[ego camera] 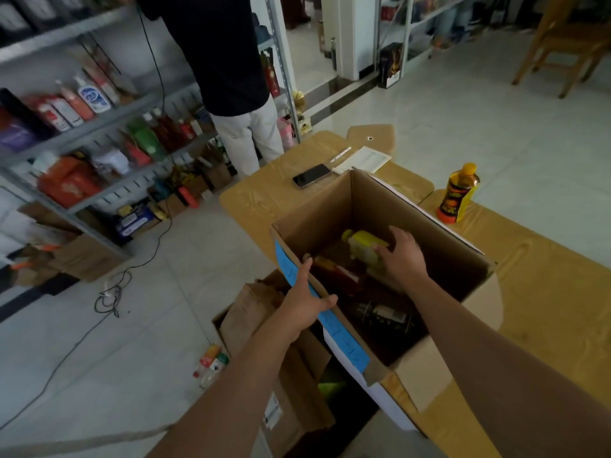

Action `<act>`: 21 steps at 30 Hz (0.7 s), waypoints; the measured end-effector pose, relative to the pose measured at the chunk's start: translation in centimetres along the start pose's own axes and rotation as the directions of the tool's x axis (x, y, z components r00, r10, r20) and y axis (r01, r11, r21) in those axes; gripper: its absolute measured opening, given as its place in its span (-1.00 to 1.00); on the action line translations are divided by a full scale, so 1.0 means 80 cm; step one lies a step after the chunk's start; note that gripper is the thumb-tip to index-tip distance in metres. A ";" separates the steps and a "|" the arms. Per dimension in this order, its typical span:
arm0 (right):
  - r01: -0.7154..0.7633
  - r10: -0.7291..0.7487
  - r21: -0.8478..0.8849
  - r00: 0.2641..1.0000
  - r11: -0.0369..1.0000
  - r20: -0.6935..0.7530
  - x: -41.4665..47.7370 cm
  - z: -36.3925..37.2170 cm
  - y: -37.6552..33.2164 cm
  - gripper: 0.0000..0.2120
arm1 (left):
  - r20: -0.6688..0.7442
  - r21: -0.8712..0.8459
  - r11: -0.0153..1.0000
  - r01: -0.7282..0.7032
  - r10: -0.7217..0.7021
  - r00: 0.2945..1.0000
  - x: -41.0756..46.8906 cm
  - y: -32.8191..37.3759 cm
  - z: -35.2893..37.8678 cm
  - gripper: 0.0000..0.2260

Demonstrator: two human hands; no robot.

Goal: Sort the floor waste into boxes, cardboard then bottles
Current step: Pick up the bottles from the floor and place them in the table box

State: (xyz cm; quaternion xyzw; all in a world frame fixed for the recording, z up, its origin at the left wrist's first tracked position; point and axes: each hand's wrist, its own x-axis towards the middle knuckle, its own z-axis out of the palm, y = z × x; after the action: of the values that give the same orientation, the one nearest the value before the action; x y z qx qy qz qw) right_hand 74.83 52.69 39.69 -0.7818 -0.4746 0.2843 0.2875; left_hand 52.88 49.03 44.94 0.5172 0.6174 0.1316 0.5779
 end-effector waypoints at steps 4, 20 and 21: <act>-0.025 0.024 0.008 0.995 1.000 0.095 0.003 0.012 0.002 -0.43 | -0.009 -0.022 1.000 -0.007 0.007 1.000 0.001 -0.001 0.001 -0.20; 0.091 -0.115 0.258 0.990 0.962 0.078 -0.047 0.027 -0.074 -0.90 | 0.089 0.052 0.997 -0.061 0.057 0.994 -0.012 -0.009 -0.034 -0.25; 0.098 -0.121 0.271 0.990 0.958 0.066 -0.052 0.031 -0.079 -0.89 | 0.067 0.041 0.996 -0.078 0.075 0.995 -0.012 -0.013 -0.041 -0.28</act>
State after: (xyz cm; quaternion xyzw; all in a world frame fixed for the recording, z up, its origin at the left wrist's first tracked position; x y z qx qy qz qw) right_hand 67.76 51.81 43.29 -0.6961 -0.4859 0.3613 0.3858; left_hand 49.36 49.21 45.67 0.5569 0.5807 0.1233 0.5809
